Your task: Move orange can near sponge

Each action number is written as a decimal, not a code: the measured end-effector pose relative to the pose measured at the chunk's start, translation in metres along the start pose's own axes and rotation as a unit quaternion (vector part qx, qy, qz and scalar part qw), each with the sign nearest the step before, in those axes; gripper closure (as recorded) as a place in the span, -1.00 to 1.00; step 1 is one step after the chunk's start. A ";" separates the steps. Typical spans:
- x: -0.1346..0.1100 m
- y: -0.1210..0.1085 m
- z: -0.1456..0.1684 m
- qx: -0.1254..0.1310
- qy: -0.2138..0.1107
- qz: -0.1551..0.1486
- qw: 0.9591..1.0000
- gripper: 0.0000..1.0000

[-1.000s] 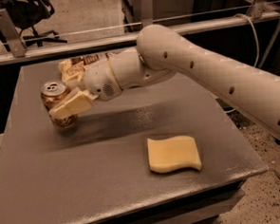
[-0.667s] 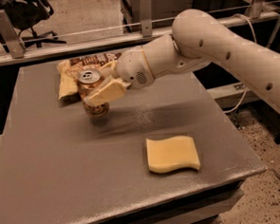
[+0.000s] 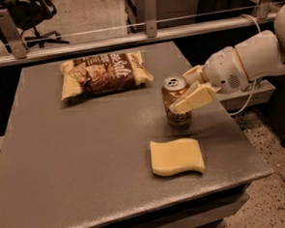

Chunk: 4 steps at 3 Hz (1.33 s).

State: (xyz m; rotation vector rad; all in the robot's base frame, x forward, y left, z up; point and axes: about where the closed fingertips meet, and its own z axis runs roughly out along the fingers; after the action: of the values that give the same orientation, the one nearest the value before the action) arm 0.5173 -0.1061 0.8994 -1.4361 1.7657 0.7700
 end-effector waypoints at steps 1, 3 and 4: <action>0.027 0.012 -0.049 0.029 0.013 0.013 0.999 1.00; 0.031 0.045 -0.055 0.018 -0.014 -0.003 1.000 0.63; 0.028 0.056 -0.044 0.005 -0.028 -0.006 1.000 0.17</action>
Offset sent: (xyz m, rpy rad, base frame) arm -0.0697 -0.0755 0.0005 0.0164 -0.0258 -0.0637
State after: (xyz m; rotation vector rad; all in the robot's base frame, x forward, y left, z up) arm 0.4522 -0.1456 0.9016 -1.4038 1.7151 0.7880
